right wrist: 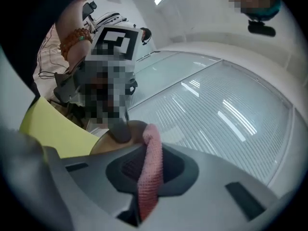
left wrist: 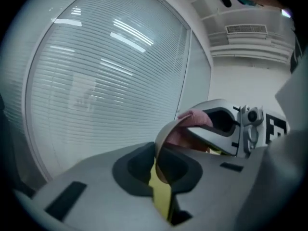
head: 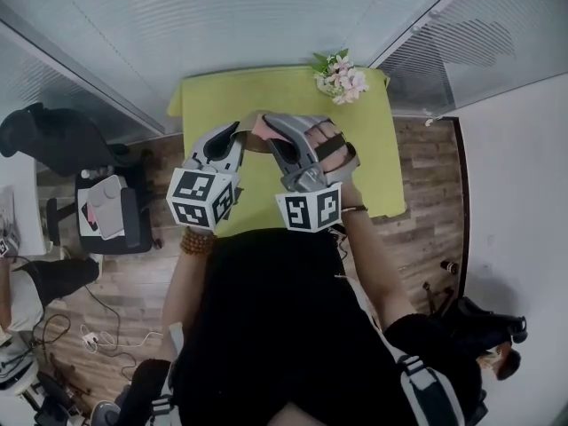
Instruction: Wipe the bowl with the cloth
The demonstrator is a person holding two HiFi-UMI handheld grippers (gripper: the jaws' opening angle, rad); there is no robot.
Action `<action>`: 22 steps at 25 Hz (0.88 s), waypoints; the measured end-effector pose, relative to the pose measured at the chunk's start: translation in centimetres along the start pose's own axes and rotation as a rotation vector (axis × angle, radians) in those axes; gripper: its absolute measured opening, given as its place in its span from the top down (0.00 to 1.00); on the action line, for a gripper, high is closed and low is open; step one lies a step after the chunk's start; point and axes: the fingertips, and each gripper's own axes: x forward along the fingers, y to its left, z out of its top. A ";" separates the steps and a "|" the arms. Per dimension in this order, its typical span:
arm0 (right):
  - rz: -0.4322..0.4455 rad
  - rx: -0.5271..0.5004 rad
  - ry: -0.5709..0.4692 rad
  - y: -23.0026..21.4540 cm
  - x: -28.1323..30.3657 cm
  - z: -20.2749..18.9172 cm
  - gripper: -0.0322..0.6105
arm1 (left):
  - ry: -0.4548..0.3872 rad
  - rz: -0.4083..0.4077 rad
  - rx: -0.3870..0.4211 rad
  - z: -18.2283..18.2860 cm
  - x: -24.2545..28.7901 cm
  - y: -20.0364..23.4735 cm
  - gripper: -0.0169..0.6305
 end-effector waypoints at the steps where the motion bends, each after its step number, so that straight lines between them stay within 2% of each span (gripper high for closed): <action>1: -0.013 0.026 -0.006 -0.2 0.0 0.2 0.91 | -0.015 -0.012 -0.054 0.3 -0.1 0.1 0.94; 3: -0.060 0.116 -0.022 -1.1 -0.2 0.7 0.90 | -0.086 -0.053 -0.224 1.2 -0.6 0.3 0.93; 6: -0.165 0.268 -0.036 -3.2 -0.9 1.2 0.90 | -0.237 -0.127 -0.488 2.9 -1.5 0.6 0.91; 10: -0.261 0.446 -0.091 -4.8 -2.0 1.7 0.90 | -0.416 -0.230 -0.722 4.6 -2.8 0.8 0.88; 12: -0.258 0.518 -0.127 -4.7 -2.3 2.0 0.89 | -0.457 -0.289 -0.833 4.4 -3.0 0.8 0.87; 13: -0.238 0.560 -0.131 -4.5 -2.3 1.7 0.89 | -0.443 -0.308 -0.862 3.9 -2.8 0.7 0.86; 14: -0.212 0.580 -0.115 -4.1 -2.1 1.0 0.89 | -0.400 -0.315 -0.835 3.2 -2.4 0.4 0.84; 15: -0.185 0.552 -0.081 -3.6 -1.8 0.1 0.89 | -0.332 -0.307 -0.742 2.3 -2.0 0.1 0.83; 16: -0.159 0.466 -0.043 -3.1 -1.5 -0.6 0.90 | -0.253 -0.280 -0.606 1.5 -1.7 -0.1 0.83; 18: -0.103 0.222 0.003 -1.9 -0.9 -1.1 0.91 | -0.110 -0.178 -0.296 0.6 -1.2 -0.4 0.83; 20: -0.053 0.066 0.007 -0.9 -0.6 -0.6 0.91 | -0.005 -0.052 -0.026 0.3 -0.9 -0.3 0.84; 21: -0.039 0.029 0.002 -0.6 -0.6 -0.2 0.91 | 0.036 0.003 0.066 0.3 -0.9 -0.2 0.91; 22: -0.037 0.006 -0.003 -0.6 -0.7 0.2 0.90 | 0.061 0.043 0.120 0.4 -1.0 -0.3 0.92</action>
